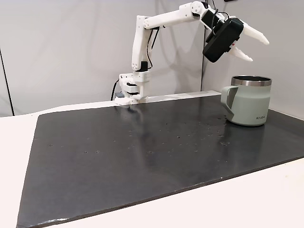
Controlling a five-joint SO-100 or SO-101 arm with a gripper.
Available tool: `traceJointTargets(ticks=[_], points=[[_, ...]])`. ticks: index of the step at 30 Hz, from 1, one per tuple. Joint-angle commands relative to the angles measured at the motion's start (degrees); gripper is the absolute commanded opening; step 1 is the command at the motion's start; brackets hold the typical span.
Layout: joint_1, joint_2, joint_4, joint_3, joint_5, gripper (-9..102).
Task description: Grasp a pengrip and put it in the cup.
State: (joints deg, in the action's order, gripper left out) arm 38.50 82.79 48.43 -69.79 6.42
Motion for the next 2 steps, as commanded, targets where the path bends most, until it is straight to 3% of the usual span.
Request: traceJointTargets(ticks=[1, 2], points=[[-0.4, 1.5, 0.4, 3.8, -0.3, 27], [-0.4, 1.5, 0.4, 4.0, -0.3, 27]])
